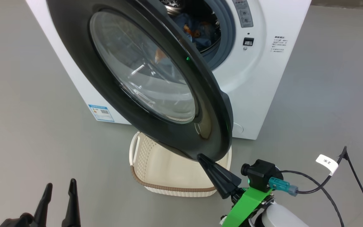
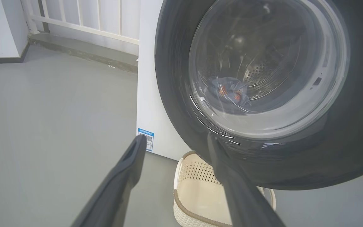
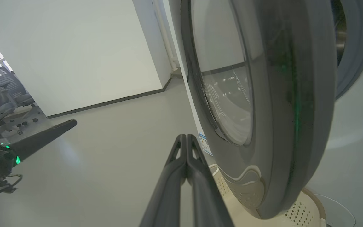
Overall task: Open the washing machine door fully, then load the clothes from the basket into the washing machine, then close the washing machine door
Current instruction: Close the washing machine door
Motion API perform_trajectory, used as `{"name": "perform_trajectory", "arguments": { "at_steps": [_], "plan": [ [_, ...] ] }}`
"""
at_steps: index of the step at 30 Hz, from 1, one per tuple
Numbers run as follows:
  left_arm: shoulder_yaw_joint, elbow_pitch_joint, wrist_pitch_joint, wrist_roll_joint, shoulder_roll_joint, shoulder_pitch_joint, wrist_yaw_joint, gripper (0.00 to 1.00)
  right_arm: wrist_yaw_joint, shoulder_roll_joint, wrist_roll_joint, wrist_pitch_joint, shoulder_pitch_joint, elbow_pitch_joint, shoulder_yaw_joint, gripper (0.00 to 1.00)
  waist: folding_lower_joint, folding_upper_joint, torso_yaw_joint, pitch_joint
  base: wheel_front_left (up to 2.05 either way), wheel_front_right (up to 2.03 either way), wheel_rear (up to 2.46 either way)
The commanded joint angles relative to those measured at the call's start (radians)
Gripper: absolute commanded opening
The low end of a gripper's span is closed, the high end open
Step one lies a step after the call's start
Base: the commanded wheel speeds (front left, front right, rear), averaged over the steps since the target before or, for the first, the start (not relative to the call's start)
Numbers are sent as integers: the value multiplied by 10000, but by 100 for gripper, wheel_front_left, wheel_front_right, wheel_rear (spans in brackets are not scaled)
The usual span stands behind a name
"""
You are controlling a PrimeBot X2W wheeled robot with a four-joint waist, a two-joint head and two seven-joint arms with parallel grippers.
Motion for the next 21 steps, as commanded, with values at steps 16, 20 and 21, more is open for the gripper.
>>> {"name": "perform_trajectory", "arguments": {
  "at_steps": [16, 20, 21],
  "plan": [
    [173, -189, -65, -69, 136, -775, -25, 100, 16, 467, -5, -49, -750, 977, -790, 0, 0, 0, 110, 520, 0, 0, 0],
    [119, -227, -65, -59, 144, -841, -25, 100, 16, 528, -121, -49, -901, 941, -1165, 0, 0, 0, 99, 646, 0, 0, 0],
    [109, -240, -65, -59, 141, -872, -25, 100, 16, 540, -140, -49, -944, 927, -1289, 0, 0, 0, 102, 695, 0, 0, 0]
  ]
}}
